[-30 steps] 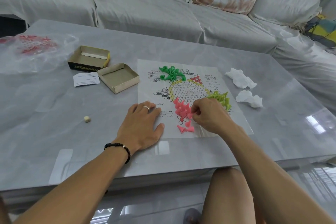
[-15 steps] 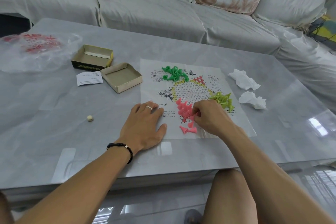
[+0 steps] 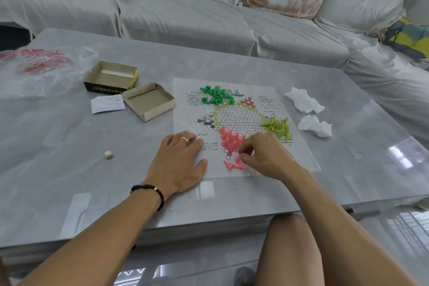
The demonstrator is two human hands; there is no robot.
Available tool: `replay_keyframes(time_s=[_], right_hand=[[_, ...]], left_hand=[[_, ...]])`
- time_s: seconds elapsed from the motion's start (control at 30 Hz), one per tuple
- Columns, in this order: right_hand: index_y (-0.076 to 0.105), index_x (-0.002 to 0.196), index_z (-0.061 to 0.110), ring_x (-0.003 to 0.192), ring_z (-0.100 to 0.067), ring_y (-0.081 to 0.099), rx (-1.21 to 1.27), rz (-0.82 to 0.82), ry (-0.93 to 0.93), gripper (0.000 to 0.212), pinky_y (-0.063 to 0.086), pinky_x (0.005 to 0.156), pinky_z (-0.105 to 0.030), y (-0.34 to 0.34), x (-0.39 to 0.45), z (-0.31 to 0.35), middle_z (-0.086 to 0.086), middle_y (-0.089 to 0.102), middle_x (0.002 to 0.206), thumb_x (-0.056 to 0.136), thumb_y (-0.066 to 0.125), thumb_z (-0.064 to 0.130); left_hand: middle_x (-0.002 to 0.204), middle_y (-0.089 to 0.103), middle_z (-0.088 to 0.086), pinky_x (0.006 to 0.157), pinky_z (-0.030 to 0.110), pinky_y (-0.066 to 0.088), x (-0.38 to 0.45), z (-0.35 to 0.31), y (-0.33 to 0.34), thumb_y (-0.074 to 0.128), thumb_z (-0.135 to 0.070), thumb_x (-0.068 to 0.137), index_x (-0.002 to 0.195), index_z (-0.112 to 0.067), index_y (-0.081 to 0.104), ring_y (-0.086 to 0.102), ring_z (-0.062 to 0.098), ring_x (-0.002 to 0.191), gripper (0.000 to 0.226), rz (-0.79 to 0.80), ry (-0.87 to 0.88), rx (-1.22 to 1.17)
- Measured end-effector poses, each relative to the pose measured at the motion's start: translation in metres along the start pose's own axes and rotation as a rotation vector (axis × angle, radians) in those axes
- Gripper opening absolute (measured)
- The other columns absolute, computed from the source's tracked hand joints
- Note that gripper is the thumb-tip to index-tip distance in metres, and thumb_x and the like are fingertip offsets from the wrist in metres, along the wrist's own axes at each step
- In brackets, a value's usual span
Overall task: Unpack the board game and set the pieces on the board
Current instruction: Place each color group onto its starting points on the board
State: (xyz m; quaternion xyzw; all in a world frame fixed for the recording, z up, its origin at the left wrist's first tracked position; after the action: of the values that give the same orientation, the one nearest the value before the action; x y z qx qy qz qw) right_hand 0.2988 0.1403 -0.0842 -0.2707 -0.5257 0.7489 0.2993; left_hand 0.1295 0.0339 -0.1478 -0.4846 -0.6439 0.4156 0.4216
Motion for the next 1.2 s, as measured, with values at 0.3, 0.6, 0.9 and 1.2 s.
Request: replay_keyframes(time_s=[0.3,0.6,0.9,1.2], right_hand=[[0.072,0.078,0.02,0.073,-0.01,0.058,-0.013,-0.099,-0.016,0.012,0.05,0.067,-0.03,-0.003,0.013,0.006,0.009,0.065,0.075,0.085,0.062,0.016],[0.073,0.079,0.023,0.079,-0.004,0.064,-0.015,-0.057,-0.018,0.011,0.056,0.073,-0.035,0.011,0.027,0.012,0.015,0.072,0.086,0.083,0.064,0.019],[0.075,0.087,0.021,0.073,-0.005,0.06,-0.011,-0.095,-0.015,0.011,0.055,0.069,-0.033,0.006,0.023,0.013,0.015,0.064,0.077,0.083,0.064,0.017],[0.074,0.091,0.024,0.084,-0.012,0.057,-0.028,-0.047,0.003,0.026,0.05,0.076,-0.033,0.017,-0.01,0.014,0.009,0.064,0.09,0.075,0.073,0.045]], left_hand=[[0.142,0.039,-0.001,0.117,0.038,0.013,0.0,0.0,0.0,0.033,-0.053,0.087,0.136,-0.025,0.043,0.028,0.019,0.136,0.057,-0.003,0.002,0.012],[0.143,0.039,0.0,0.117,0.039,0.013,0.001,0.001,0.001,0.037,-0.051,0.09,0.137,-0.024,0.043,0.027,0.018,0.137,0.054,-0.012,0.006,0.001],[0.143,0.037,-0.001,0.117,0.039,0.013,0.001,0.001,0.001,0.037,-0.051,0.091,0.137,-0.025,0.042,0.027,0.018,0.137,0.054,-0.008,0.004,0.001],[0.142,0.04,0.0,0.117,0.038,0.014,0.0,0.0,0.0,0.03,-0.054,0.086,0.136,-0.024,0.043,0.027,0.019,0.137,0.061,-0.014,0.005,0.003]])
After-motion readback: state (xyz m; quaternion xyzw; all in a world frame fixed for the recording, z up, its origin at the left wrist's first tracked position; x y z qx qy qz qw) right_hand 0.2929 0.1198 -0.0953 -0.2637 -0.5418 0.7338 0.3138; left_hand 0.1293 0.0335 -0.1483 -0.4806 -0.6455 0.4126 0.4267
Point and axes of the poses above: each hand's wrist, its own x-axis towards the middle knuckle, its own y-axis out of the palm, z = x × y, the point moved 3 cm from there along x, towards the middle knuckle
